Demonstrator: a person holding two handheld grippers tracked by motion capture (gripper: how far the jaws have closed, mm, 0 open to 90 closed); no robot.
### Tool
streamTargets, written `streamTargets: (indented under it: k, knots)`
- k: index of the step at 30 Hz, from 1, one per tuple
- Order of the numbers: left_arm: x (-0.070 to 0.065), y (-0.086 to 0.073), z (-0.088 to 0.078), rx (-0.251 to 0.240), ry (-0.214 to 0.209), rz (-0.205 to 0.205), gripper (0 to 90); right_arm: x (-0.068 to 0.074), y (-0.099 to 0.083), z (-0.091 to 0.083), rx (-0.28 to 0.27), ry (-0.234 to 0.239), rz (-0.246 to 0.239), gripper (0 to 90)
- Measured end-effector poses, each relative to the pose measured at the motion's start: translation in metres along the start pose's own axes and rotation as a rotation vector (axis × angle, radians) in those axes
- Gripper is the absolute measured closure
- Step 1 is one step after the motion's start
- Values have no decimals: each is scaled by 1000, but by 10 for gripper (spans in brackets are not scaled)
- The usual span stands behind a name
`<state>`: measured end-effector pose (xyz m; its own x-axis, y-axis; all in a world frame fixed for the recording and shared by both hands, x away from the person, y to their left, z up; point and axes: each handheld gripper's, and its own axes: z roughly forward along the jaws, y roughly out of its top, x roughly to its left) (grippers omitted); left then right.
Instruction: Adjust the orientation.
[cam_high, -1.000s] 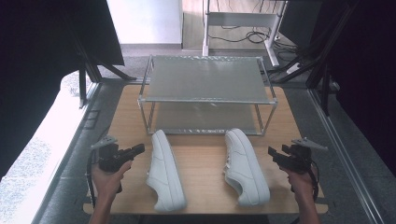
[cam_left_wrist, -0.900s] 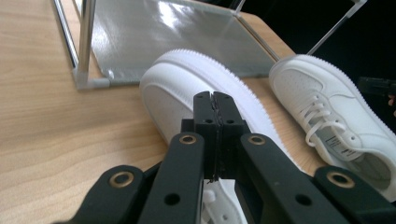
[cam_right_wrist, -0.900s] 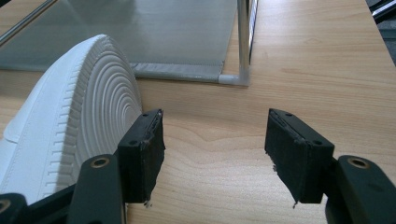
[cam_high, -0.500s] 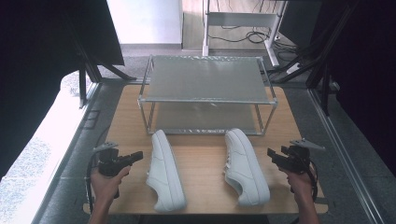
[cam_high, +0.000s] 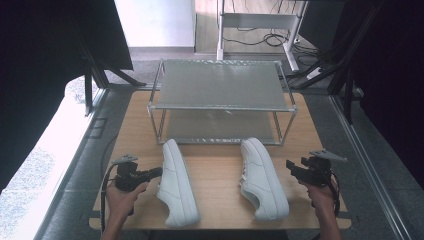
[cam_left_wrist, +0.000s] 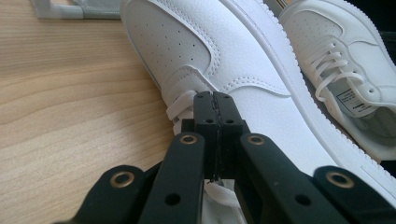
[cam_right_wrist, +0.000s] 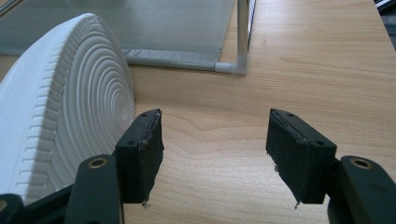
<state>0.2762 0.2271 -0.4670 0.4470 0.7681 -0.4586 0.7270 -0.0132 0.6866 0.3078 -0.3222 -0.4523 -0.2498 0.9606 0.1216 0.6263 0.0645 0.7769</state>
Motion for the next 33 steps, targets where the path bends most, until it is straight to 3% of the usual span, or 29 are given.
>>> streamTargets:
  k: [5, 21, 25, 29, 32, 33]
  knots:
    - [-4, 2, 1, -12, -17, 4, 899, 0, 0, 0, 4, -1, -4, 362]
    - [-21, 18, 11, 15, -1, 52, 898, -3, -2, -1, 2, -10, 4, 360]
    - [-29, 27, 17, 15, -27, 69, 900, -6, -4, -3, -1, -13, 15, 360]
    - [-41, 41, 35, 14, -84, 75, 900, -11, -5, -6, -3, -17, 26, 360]
    - [-54, 49, 59, 84, -48, 117, 900, -14, -6, -6, -3, -24, 35, 361]
    - [-57, 51, 70, 80, -95, 111, 900, -15, -6, -5, -5, -29, 40, 361]
